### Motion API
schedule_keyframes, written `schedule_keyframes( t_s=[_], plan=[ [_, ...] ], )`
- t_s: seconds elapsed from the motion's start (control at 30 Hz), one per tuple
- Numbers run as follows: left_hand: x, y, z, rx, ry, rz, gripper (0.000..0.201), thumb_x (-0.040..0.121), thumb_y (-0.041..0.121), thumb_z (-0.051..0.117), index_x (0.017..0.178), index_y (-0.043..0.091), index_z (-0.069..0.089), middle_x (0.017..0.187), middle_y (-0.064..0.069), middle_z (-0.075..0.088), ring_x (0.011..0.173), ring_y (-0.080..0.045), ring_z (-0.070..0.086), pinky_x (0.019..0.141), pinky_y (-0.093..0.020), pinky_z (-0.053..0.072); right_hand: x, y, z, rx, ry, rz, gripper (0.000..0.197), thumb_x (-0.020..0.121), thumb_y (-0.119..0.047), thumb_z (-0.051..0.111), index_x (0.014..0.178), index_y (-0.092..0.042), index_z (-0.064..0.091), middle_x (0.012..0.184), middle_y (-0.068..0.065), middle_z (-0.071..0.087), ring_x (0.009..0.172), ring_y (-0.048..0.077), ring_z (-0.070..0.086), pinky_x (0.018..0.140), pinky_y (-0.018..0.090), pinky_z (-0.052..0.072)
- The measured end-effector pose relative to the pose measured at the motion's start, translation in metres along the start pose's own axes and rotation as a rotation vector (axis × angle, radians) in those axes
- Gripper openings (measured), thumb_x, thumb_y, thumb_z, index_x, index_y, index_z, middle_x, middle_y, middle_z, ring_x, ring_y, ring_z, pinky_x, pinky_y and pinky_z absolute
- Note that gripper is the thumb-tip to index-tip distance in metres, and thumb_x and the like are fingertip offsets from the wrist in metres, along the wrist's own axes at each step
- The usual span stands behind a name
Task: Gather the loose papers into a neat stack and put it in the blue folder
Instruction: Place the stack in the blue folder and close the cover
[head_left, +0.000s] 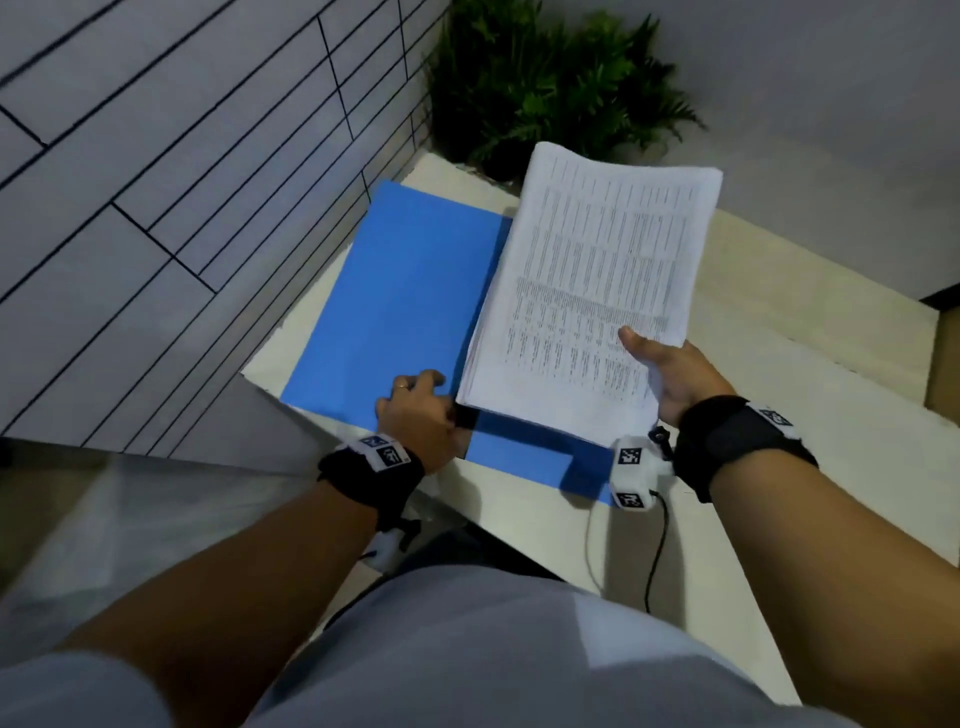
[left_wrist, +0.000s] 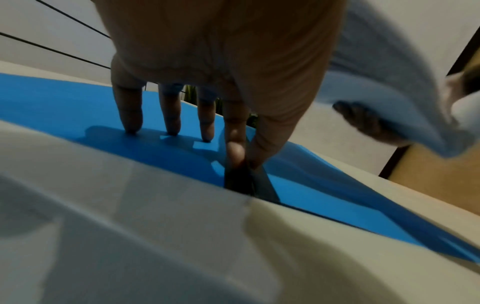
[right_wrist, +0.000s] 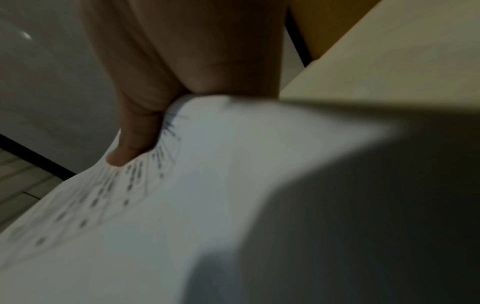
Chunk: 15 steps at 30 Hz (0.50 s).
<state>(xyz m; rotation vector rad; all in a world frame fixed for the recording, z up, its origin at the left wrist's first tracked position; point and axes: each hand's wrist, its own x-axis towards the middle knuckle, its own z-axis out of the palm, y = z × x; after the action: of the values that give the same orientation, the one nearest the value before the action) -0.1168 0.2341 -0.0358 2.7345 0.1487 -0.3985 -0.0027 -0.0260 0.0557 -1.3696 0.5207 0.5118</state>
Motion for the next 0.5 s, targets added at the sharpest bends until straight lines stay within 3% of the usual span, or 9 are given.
schedule_keyframes(
  t_s=[0.07,0.1,0.17,0.23,0.37,0.5],
  plan=[
    [-0.001,-0.009,-0.005,-0.026,0.027,-0.036,0.027,0.081,0.038,0.059,0.081,0.017,0.076,0.131,-0.005,0.058,0.116,-0.039,0.052,0.071,-0.038,0.033,0.015,0.016,0.002,-0.102,0.075,0.049,0.064,0.090,-0.014,0.069,0.147,-0.010,0.041,0.147,0.006,0.050,0.141,0.023,0.039,0.112,0.037,0.030],
    [0.002,-0.016,-0.010,-0.051,0.006,-0.089,0.020,0.085,0.035,0.063,0.088,0.019,0.074,0.136,-0.003,0.053,0.122,-0.035,0.047,0.075,-0.039,0.036,0.019,0.024,0.002,-0.144,0.120,0.077,0.066,0.089,-0.017,0.071,0.147,-0.007,0.040,0.149,0.009,0.046,0.143,0.026,0.036,0.113,0.041,0.028],
    [0.011,-0.035,-0.022,-0.100,0.018,-0.214,0.016,0.089,0.032,0.064,0.100,0.023,0.071,0.141,-0.001,0.047,0.128,-0.032,0.041,0.087,-0.042,0.041,0.027,0.038,-0.001,-0.210,0.191,0.136,0.063,0.086,-0.019,0.075,0.140,-0.004,0.047,0.143,0.012,0.052,0.128,0.028,0.049,0.104,0.039,0.039],
    [0.017,-0.056,-0.035,-0.090,0.053,-0.347,0.030,0.087,0.032,0.064,0.116,0.025,0.066,0.144,-0.003,0.043,0.131,-0.033,0.038,0.094,-0.044,0.040,0.029,0.048,-0.003,-0.256,0.252,0.151,0.056,0.082,-0.018,0.079,0.130,-0.005,0.055,0.131,0.007,0.060,0.114,0.024,0.057,0.100,0.035,0.043],
    [0.025,-0.082,-0.050,-0.132,0.114,-0.571,0.063,0.080,0.035,0.069,0.138,0.023,0.048,0.149,-0.010,0.037,0.132,-0.038,0.036,0.100,-0.050,0.040,0.038,0.058,-0.011,-0.347,0.332,0.152,0.084,0.064,-0.033,0.089,0.135,-0.005,0.055,0.129,0.013,0.064,0.115,0.033,0.062,0.101,0.048,0.050],
    [0.030,-0.096,-0.061,-0.169,0.090,-0.662,0.084,0.075,0.042,0.075,0.146,0.021,0.035,0.146,-0.012,0.039,0.128,-0.041,0.043,0.101,-0.053,0.042,0.027,0.053,-0.003,-0.384,0.360,0.202,0.079,0.079,-0.022,0.081,0.144,-0.001,0.042,0.134,0.007,0.055,0.118,0.033,0.056,0.096,0.037,0.045]
  ],
)
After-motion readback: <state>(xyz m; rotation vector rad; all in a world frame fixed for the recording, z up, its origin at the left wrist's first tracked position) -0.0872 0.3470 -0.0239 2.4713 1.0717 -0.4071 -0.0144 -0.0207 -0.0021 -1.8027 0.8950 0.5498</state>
